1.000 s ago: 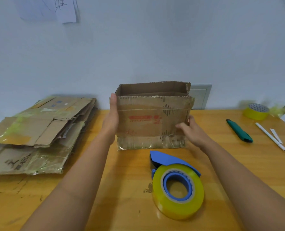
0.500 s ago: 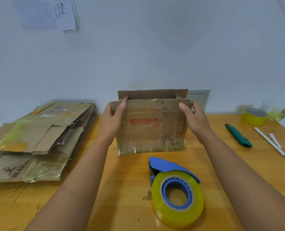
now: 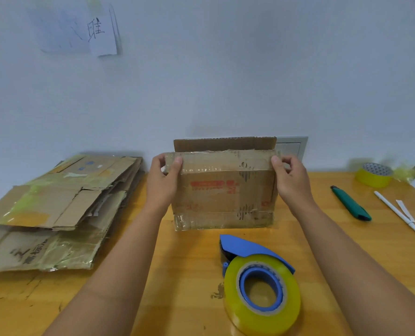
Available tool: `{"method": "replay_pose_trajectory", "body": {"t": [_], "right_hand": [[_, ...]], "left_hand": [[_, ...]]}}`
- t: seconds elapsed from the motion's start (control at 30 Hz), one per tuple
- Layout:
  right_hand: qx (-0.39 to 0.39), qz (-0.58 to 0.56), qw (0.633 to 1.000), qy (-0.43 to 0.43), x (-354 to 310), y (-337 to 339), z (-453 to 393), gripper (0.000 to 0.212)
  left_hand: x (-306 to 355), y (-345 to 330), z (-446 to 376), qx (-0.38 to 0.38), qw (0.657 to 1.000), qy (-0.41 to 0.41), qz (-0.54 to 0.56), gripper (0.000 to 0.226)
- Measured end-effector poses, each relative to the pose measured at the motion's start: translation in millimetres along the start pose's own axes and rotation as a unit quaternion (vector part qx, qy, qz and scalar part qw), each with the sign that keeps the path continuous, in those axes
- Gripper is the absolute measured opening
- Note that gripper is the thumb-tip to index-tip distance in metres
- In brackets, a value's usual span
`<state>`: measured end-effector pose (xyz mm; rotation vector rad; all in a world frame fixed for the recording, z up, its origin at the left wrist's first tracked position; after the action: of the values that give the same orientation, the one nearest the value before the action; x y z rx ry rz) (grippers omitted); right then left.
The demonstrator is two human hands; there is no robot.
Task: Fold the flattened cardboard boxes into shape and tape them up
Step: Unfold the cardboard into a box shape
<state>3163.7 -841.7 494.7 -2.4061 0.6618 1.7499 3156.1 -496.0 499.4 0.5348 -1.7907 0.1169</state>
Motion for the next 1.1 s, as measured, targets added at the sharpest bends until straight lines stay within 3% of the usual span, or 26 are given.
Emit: {"method": "replay_pose_trajectory", "body": {"t": [0.27, 0.5, 0.63, 0.7, 0.77, 0.83, 0.9, 1.0, 1.1], "right_hand": [[-0.008, 0.015, 1.0, -0.002, 3.1, -1.0, -6.8, 0.049], [-0.019, 0.049, 0.998, -0.035, 21.7, -5.3, -13.9, 0.063], [-0.061, 0.077, 0.995, -0.012, 13.4, -9.6, -18.1, 0.072], [-0.096, 0.115, 0.989, 0.007, 5.4, -14.0, -21.4, 0.073], [-0.116, 0.16, 0.98, 0.03, -0.9, -18.0, -25.0, 0.062], [-0.122, 0.184, 0.975, 0.036, -0.6, -21.7, -24.5, 0.046], [-0.125, 0.171, 0.977, 0.024, 6.2, -25.8, -17.8, 0.041], [-0.138, 0.139, 0.981, -0.003, 20.2, -29.3, -1.3, 0.059], [-0.123, 0.144, 0.982, -0.01, 25.8, -21.0, 3.9, 0.068]], "left_hand": [[2.6, -9.1, -16.5, -0.024, 1.0, -0.001, -0.016, 0.062], [22.3, -35.1, -29.3, -0.134, 0.981, -0.063, -0.125, 0.078], [21.2, -37.5, -33.1, -0.129, 0.979, -0.068, -0.144, 0.067], [20.9, -37.9, -32.5, -0.123, 0.974, -0.084, -0.172, 0.047], [19.7, -38.3, -29.3, -0.117, 0.969, -0.104, -0.19, 0.025], [15.9, -38.1, -25.9, -0.12, 0.966, -0.111, -0.2, 0.018], [11.0, -38.2, -22.5, -0.14, 0.96, -0.108, -0.217, 0.036], [8.9, -43.6, -13.2, -0.198, 0.939, -0.105, -0.261, 0.089], [12.9, -48.1, -8.8, -0.2, 0.929, -0.129, -0.285, 0.096]]}}
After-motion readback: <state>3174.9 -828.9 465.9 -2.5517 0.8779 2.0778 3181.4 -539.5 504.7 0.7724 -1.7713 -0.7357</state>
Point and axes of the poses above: each hand's wrist, its own z-axis away from the middle knuckle, its own y-axis out of the back of the hand, x = y × z, the point moved 9 cm from there along -z, towards the middle knuckle, and after that the axes turned 2 degrees about -z, right-handed, at the moved point
